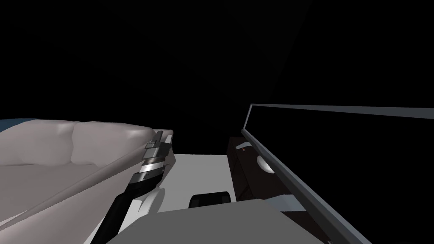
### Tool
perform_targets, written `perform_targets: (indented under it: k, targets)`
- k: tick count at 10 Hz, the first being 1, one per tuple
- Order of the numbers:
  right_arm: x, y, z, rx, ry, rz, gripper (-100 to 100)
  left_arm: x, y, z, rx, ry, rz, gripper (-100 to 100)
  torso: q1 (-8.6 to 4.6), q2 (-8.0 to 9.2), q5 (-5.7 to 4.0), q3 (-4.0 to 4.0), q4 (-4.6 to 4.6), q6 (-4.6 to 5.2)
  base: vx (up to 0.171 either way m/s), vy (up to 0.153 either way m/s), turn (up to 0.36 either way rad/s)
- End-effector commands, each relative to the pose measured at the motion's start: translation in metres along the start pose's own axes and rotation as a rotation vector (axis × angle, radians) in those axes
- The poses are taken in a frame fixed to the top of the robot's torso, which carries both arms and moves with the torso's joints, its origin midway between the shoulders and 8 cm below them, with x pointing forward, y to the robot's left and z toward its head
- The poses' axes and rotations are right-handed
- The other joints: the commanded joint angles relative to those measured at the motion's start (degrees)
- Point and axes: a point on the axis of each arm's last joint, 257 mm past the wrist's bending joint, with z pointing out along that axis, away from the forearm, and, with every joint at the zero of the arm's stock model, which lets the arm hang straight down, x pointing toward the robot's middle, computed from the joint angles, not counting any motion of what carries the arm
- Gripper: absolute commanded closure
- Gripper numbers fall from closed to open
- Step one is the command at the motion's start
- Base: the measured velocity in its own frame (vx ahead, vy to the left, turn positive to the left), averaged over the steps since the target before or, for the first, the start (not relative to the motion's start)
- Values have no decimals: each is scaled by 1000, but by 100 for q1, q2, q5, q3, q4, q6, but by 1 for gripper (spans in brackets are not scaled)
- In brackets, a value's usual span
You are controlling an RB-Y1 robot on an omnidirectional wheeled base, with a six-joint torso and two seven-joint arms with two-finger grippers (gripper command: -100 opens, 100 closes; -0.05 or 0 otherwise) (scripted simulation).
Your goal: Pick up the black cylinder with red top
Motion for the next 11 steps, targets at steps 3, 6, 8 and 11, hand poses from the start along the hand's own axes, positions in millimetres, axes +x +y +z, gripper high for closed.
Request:
perform_targets:
  k: [3,6,8,11]
  targets:
    - [2,-2,0,8,12,-11,0,0,0,0,0,0,0,0,4,4,1,2,0,7,12,0,119]
    - [8,5,17,9,8,7,-100,0,0,0,0,0,0,0,-1,15,-1,8,3,6,-8,-17,64]
    - [10,9,24,9,7,14,-100,0,0,0,0,0,0,0,-4,16,-1,9,3,6,-10,-23,46]
    - [9,9,22,9,7,13,100,0,0,0,0,0,0,0,3,13,2,7,3,7,-1,-3,2]
